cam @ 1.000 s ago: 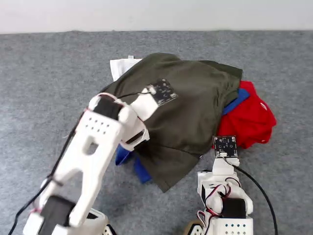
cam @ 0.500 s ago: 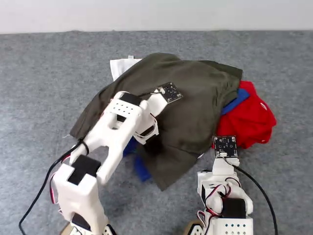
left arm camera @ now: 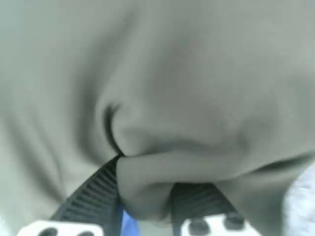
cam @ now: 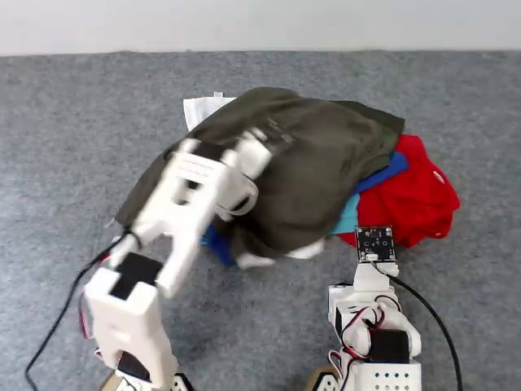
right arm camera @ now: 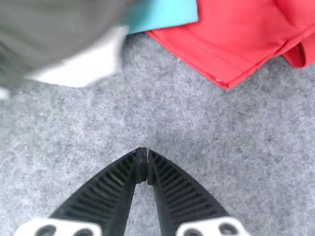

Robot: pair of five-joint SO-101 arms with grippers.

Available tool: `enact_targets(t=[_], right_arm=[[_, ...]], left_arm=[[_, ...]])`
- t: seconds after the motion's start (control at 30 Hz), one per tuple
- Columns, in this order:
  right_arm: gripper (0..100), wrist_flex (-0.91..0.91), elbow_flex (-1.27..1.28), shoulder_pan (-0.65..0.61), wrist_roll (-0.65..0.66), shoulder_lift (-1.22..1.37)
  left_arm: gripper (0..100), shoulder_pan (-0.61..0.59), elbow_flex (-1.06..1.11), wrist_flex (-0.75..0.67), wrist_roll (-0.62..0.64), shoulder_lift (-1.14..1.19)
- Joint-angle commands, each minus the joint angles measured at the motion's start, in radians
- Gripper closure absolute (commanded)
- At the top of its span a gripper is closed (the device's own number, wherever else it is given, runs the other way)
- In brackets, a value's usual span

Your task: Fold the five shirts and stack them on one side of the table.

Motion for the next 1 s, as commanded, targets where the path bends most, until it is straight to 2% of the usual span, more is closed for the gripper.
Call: enact_targets(t=[0.0, 0.23, 0.37, 0.67, 0.8, 0.9, 0.97], right_arm=[[98.8, 0.002, 0.017, -0.005, -0.006, -0.012], [98.8, 0.002, 0.017, -0.005, -0.006, -0.012], [98.8, 0.002, 0.017, -0.005, -0.006, -0.012], [98.8, 0.002, 0.017, -0.005, -0.006, -0.012], [98.8, 0.002, 0.017, -0.005, -0.006, -0.012], [98.8, 0.002, 0.017, -0.005, -0.006, -0.012], [98.8, 0.002, 0.017, -0.005, -0.006, -0.012]], left_arm=[[99, -0.152, -0.061, 0.011, 0.029, -0.219], [99, -0.428, -0.061, 0.005, 0.025, -0.483], [99, -0.628, -0.061, 0.000, -0.046, -0.552], [99, -1.068, -0.059, -0.244, -0.138, -0.572], [99, -1.148, -0.059, -0.273, -0.149, -0.572], [98, -1.146, -0.059, -0.255, -0.161, -0.580], [92, -1.131, -0.068, -0.227, -0.161, -0.582]])
